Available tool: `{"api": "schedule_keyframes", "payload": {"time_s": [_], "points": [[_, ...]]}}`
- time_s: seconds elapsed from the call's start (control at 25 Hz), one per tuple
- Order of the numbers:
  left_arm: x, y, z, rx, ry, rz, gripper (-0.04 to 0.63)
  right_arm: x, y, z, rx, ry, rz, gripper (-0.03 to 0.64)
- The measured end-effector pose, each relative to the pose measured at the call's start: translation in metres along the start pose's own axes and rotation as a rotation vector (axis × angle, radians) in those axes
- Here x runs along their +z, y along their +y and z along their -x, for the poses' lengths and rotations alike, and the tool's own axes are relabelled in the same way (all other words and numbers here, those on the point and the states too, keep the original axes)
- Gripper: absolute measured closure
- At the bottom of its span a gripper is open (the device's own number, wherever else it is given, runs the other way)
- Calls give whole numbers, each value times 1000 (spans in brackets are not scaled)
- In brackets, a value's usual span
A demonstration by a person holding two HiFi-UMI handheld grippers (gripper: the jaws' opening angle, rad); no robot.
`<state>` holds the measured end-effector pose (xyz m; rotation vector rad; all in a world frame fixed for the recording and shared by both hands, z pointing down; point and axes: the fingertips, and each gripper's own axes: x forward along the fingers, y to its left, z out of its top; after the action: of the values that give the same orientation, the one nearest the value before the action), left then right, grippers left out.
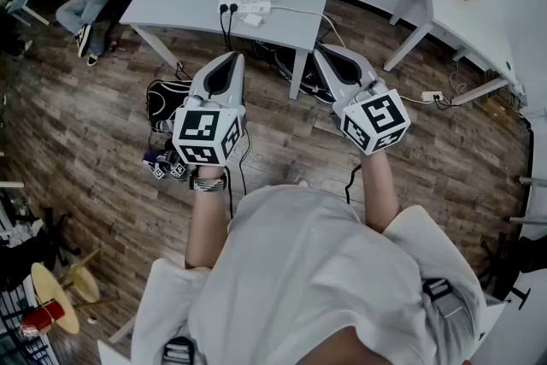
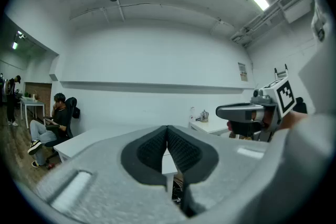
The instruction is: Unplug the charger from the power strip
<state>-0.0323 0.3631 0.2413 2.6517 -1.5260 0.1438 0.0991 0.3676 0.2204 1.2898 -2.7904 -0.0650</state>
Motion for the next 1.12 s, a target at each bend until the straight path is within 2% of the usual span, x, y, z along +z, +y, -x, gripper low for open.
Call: {"api": "schedule_keyframes", "payload": {"time_s": [0.24,0.72,1.12], "points": [[-1,-6,0,7,2,-1,598,7,-8,9,-11,-59,-54,617],[-7,-45,1,20,-36,32,598,-4,-27,38,31,-60,-91,615],[-32,-81,-10,57,34,40,598,-27,-48,63,72,-37,-124,615]]}}
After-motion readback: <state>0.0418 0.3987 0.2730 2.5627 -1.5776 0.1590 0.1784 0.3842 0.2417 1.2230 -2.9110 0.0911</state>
